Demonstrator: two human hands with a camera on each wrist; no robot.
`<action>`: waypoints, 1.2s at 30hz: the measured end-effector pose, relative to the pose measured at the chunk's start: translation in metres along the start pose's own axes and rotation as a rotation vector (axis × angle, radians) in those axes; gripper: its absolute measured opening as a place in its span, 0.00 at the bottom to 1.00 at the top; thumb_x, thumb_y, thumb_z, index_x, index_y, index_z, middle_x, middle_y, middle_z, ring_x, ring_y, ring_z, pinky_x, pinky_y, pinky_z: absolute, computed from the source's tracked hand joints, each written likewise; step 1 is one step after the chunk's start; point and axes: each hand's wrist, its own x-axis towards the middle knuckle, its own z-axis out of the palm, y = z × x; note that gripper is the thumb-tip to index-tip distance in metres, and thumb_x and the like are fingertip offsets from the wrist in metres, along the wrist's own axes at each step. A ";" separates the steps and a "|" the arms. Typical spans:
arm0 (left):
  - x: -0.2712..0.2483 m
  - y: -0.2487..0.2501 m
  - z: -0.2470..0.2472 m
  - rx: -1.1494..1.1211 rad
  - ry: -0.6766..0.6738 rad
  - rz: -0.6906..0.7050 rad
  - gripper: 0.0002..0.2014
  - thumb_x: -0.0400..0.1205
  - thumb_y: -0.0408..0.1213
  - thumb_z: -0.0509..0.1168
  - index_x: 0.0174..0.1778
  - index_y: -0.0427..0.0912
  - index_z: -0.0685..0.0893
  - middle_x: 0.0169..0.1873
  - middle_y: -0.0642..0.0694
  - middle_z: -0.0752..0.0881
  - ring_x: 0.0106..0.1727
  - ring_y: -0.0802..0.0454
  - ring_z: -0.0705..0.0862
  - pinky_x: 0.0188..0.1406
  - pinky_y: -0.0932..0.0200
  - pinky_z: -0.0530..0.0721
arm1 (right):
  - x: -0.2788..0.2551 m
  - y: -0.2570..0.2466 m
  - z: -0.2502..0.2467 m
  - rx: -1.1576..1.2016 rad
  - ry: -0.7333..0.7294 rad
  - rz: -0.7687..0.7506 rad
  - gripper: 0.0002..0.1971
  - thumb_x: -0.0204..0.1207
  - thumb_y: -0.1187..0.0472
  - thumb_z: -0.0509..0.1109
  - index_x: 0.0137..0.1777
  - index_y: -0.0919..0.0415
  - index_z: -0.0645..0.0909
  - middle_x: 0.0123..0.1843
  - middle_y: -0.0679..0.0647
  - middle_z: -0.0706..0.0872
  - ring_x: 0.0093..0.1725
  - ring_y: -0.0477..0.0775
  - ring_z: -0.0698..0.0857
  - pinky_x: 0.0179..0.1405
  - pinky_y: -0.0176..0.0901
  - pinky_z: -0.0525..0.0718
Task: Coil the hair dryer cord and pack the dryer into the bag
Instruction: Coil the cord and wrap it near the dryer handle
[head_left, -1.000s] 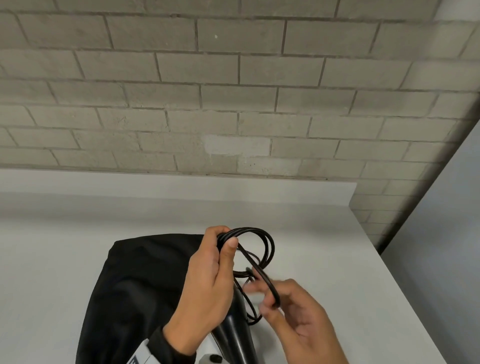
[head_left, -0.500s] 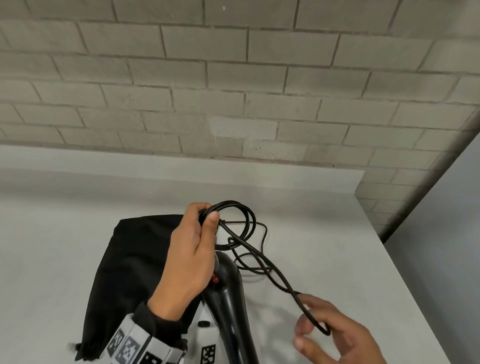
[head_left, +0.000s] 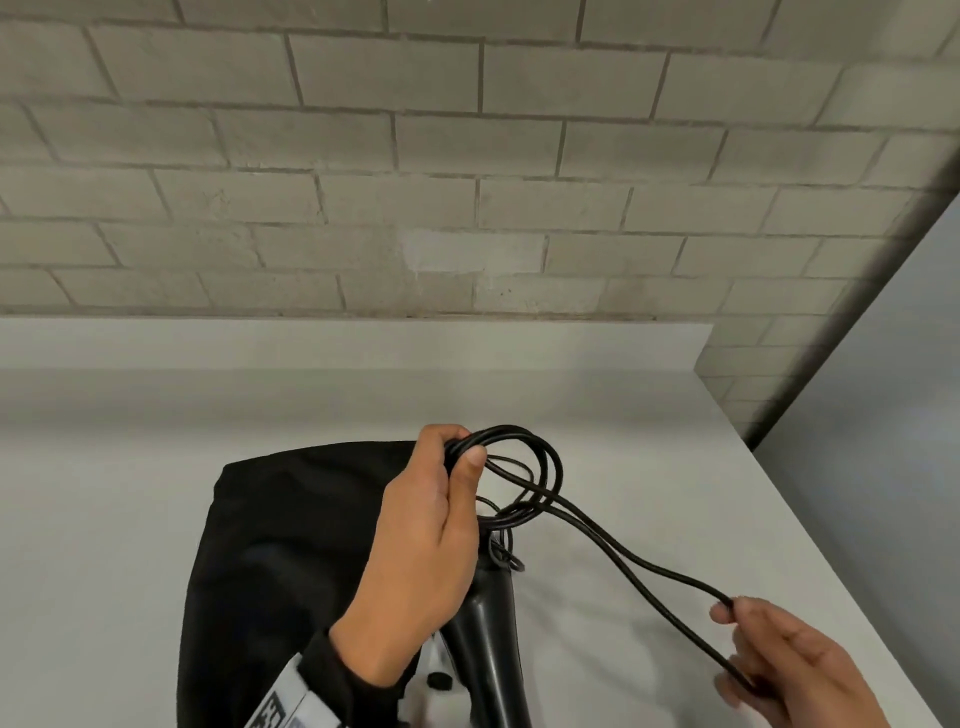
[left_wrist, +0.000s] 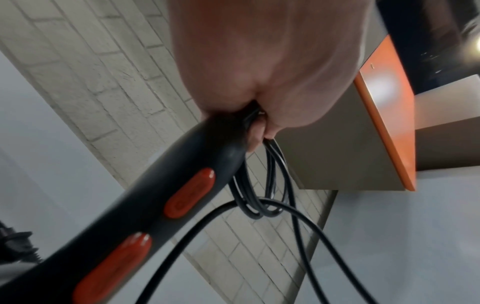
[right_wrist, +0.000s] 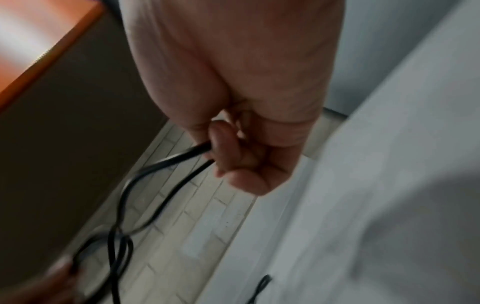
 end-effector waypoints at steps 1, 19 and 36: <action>0.000 0.000 0.001 -0.005 -0.012 -0.013 0.10 0.84 0.56 0.53 0.51 0.56 0.75 0.23 0.43 0.74 0.22 0.36 0.76 0.22 0.42 0.78 | 0.004 0.004 0.001 -0.083 0.065 -0.036 0.19 0.74 0.56 0.70 0.46 0.78 0.83 0.20 0.56 0.68 0.17 0.51 0.68 0.24 0.46 0.76; -0.002 0.013 0.032 0.103 -0.009 0.015 0.08 0.85 0.50 0.53 0.54 0.54 0.75 0.24 0.64 0.80 0.21 0.61 0.74 0.23 0.71 0.70 | 0.000 0.007 0.117 -0.667 -0.245 -0.918 0.14 0.82 0.47 0.58 0.64 0.46 0.77 0.56 0.35 0.80 0.52 0.35 0.83 0.49 0.20 0.76; 0.012 -0.002 0.006 0.064 0.092 -0.012 0.04 0.88 0.43 0.57 0.51 0.53 0.77 0.28 0.36 0.83 0.30 0.44 0.82 0.30 0.61 0.81 | 0.002 0.030 -0.052 -1.036 -0.167 -0.598 0.19 0.81 0.31 0.47 0.53 0.33 0.78 0.57 0.18 0.78 0.45 0.29 0.80 0.50 0.15 0.75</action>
